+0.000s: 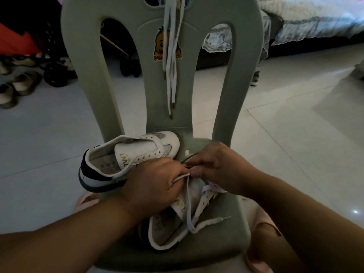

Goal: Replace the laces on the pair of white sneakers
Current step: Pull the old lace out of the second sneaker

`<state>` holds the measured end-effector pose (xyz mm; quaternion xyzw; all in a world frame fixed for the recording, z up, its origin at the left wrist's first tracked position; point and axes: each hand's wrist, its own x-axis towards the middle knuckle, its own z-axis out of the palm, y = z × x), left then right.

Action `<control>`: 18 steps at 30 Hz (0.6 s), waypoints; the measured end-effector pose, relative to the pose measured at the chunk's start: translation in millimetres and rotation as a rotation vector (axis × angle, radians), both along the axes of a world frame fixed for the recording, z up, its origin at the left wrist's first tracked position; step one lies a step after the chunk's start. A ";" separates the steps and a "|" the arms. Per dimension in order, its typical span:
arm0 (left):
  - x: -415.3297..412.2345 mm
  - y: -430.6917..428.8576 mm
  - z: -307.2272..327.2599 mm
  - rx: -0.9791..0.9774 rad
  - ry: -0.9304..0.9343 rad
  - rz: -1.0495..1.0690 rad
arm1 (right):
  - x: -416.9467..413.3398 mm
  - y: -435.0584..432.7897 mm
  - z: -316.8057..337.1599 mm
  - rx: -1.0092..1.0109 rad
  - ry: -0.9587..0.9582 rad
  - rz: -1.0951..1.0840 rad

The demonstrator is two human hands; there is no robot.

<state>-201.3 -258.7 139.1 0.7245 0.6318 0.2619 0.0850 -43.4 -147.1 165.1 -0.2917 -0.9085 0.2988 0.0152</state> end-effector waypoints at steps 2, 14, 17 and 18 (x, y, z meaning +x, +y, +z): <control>0.5 0.2 -1.0 0.012 0.007 -0.003 | -2.2 -3.7 0.3 -0.002 0.000 -0.010; -3.6 -2.2 -1.7 0.012 0.011 0.001 | 18.4 13.0 17.5 -0.326 0.261 -0.386; -1.1 -0.9 -1.4 0.016 0.015 -0.006 | 1.6 -3.9 4.3 -0.214 0.042 -0.057; -1.0 -0.2 -1.6 0.018 0.025 -0.009 | -1.7 -4.6 1.3 -0.138 0.001 -0.031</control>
